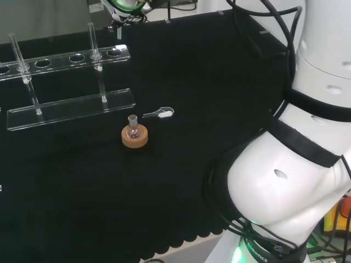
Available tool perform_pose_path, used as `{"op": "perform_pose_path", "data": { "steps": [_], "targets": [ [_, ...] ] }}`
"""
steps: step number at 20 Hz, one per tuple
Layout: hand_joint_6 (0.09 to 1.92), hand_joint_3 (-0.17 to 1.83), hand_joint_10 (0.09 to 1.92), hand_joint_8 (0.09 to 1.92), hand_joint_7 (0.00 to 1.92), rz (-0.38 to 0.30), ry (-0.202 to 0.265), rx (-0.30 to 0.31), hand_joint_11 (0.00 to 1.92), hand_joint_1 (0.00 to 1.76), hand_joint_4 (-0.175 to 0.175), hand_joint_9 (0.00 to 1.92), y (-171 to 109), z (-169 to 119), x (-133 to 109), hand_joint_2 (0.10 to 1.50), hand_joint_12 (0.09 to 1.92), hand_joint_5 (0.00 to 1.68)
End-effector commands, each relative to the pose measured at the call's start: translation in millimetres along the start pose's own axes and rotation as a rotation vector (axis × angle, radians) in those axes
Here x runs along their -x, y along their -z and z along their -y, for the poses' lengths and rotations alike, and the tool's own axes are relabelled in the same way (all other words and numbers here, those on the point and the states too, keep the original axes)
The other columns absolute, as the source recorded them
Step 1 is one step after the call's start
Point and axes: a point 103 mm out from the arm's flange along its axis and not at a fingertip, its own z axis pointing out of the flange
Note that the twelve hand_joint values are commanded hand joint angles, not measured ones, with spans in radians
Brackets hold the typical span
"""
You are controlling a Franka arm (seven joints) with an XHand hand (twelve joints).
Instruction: Pick up the funnel from the transparent funnel stand.
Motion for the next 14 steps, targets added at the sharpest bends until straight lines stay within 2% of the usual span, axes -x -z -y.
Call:
{"op": "perform_pose_path", "data": {
  "steps": [1,3,6,14],
  "targets": [
    [0.48,0.51,0.59,0.71,0.57,0.070,-0.057,-0.026,0.48,0.79,-0.065,1.06,-0.9,41.4,-13.4,0.70,1.30,0.52],
    [0.49,0.51,0.61,0.71,0.59,0.068,-0.045,-0.026,0.50,0.80,-0.066,1.13,-2.8,47.5,-14.6,0.70,1.29,0.52],
    [0.50,0.52,0.63,0.71,0.61,0.082,-0.053,-0.043,0.51,0.81,-0.066,1.19,-5.5,56.7,-19.3,0.70,1.29,0.53],
    [0.52,0.52,0.65,0.70,0.63,0.107,-0.076,-0.079,0.54,0.82,-0.063,1.22,-18.4,78.2,-21.0,0.70,1.27,0.54]
  ]
}}
